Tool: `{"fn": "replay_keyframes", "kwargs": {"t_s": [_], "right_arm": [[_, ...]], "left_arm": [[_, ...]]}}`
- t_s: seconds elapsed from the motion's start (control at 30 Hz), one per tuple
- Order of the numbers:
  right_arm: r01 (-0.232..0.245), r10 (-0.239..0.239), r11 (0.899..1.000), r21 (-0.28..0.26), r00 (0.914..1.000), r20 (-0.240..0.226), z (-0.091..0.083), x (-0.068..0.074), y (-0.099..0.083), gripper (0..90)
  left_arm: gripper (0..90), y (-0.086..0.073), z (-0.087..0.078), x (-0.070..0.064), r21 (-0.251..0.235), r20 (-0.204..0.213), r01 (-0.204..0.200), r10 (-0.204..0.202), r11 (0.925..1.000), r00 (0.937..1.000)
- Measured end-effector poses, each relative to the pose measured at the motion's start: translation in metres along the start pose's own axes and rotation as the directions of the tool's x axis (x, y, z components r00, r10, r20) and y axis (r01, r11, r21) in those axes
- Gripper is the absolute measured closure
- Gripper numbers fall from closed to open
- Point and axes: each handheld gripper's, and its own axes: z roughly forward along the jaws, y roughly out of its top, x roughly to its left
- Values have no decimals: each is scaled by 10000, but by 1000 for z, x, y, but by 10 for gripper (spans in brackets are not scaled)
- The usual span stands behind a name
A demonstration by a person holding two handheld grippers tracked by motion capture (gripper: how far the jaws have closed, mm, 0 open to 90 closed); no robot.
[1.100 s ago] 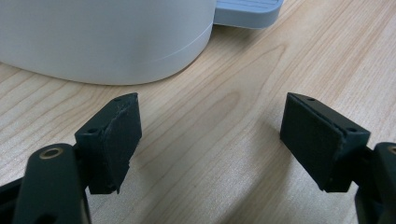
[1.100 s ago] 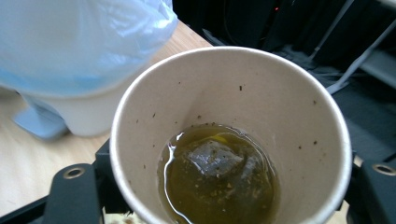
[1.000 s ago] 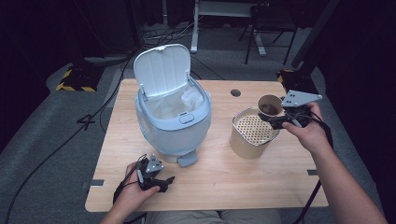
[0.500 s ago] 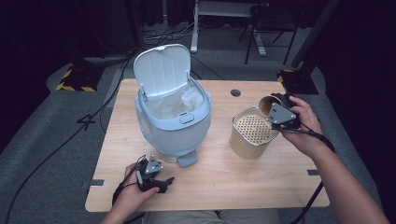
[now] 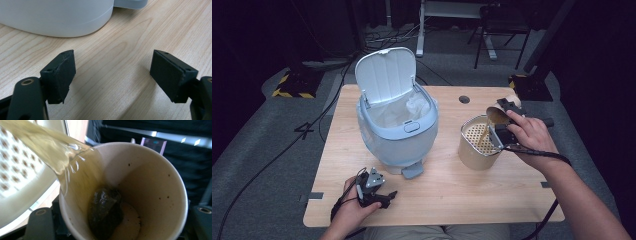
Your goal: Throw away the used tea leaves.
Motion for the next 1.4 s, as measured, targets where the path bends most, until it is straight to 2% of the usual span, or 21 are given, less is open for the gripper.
{"fn": "replay_keyframes", "kwargs": {"t_s": [0.1,0.13,0.17,0.2,0.23,0.27,0.33,0.37,0.47,0.5,0.53,0.57,0.63,0.8,0.97,1.07,1.17,1.27,1.3,1.33,1.4], "right_arm": [[981,-996,9947,314,9938,496,-1,3,4,283],[1426,-1459,9884,515,9871,663,-2,4,6,283],[1907,-1973,9788,744,9757,950,-3,6,9,283],[1907,-1973,9788,744,9757,950,-3,6,9,283],[2669,-2809,9571,1128,9500,1363,-4,8,11,283],[2669,-2809,9571,1128,9500,1363,-4,8,11,283],[3366,-3595,9296,1504,9179,1678,-5,11,14,283],[3620,-3887,9171,1671,9052,1721,-5,13,15,284],[4161,-4594,8819,2216,8641,2055,-5,17,17,285],[4284,-4744,8740,2294,8544,2120,-6,17,17,285],[4317,-4808,8704,2367,8488,2199,-7,16,17,285],[4324,-4818,8697,2380,8486,2187,-7,16,17,285],[4473,-4990,8602,2451,8375,2228,-8,15,17,285],[4744,-5262,8444,2488,8216,2193,-8,15,18,285],[4707,-5205,8484,2422,8252,2194,-7,16,18,284],[4746,-5263,8448,2472,8205,2231,-7,15,18,283],[4732,-5252,8454,2477,8208,2245,-7,15,18,282],[4665,-5171,8505,2430,8262,2236,-6,15,18,282],[4683,-5199,8487,2458,8239,2257,-6,15,18,281],[4569,-5090,8549,2459,8303,2270,-6,15,18,281],[4531,-5054,8570,2457,8321,2285,-6,15,17,281]], "left_arm": [[212,0,0,0,-2,8,8,-8,10000,10000],[212,0,0,0,-2,9,8,-8,10000,10000],[212,0,0,0,0,13,7,-7,10000,10000],[212,0,0,0,0,13,7,-7,10000,10000],[212,0,0,0,2,13,7,-7,10000,10000],[212,0,0,0,1,13,7,-7,10000,10000],[212,0,0,0,3,16,7,-7,10000,10000],[211,0,0,0,3,28,14,-14,10000,10000],[205,0,0,1,8,102,16,-17,10000,9999],[204,0,0,1,-7,127,25,-25,10000,9999],[204,0,0,1,-14,104,23,-23,10000,9999],[204,0,0,1,-8,136,32,-32,10000,9999],[204,0,0,1,3,121,29,-29,10000,9999],[199,0,0,0,21,90,-6,6,10000,10000],[198,0,0,0,18,90,-6,6,10000,10000],[198,0,0,0,19,91,-8,8,10000,10000],[198,0,0,0,21,90,-8,8,10000,10000],[198,0,0,0,22,90,-10,10,10000,10000],[198,0,0,0,20,90,-10,10,10000,10000],[198,0,0,0,21,90,-8,7,10000,10000],[198,0,0,0,21,90,-11,11,10000,10000]]}}
